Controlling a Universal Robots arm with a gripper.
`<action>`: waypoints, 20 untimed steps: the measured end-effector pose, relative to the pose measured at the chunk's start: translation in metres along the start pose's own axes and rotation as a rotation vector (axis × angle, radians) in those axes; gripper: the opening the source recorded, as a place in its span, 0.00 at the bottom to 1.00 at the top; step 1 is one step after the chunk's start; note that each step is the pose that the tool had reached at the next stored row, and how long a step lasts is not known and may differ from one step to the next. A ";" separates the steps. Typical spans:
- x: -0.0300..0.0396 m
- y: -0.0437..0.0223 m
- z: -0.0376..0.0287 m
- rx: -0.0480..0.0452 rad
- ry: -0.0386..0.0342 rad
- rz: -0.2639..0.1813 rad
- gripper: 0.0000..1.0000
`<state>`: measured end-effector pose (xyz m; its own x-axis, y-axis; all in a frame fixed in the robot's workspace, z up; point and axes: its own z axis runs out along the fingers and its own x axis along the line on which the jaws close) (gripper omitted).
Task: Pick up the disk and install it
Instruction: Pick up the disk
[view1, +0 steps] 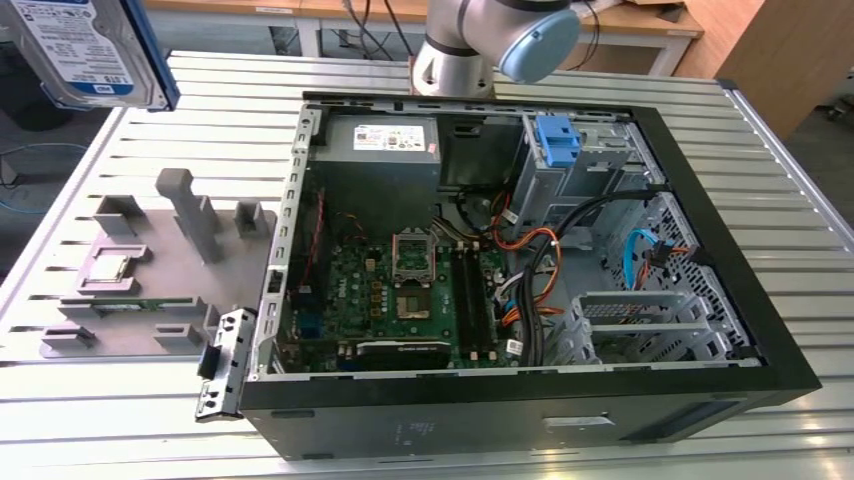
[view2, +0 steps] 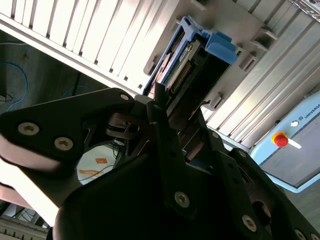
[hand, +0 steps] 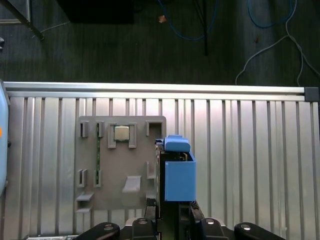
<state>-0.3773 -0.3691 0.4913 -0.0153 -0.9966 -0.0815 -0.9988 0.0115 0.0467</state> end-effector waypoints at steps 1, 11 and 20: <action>0.0000 -0.0025 -0.0001 -0.0001 0.0001 0.000 0.35; -0.0005 -0.0303 -0.0013 -0.0002 0.0000 0.000 0.35; -0.0009 -0.0620 -0.0027 -0.0003 0.0000 0.000 0.35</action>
<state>-0.3152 -0.3691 0.4912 -0.0153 -0.9966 -0.0815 -0.9988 0.0115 0.0470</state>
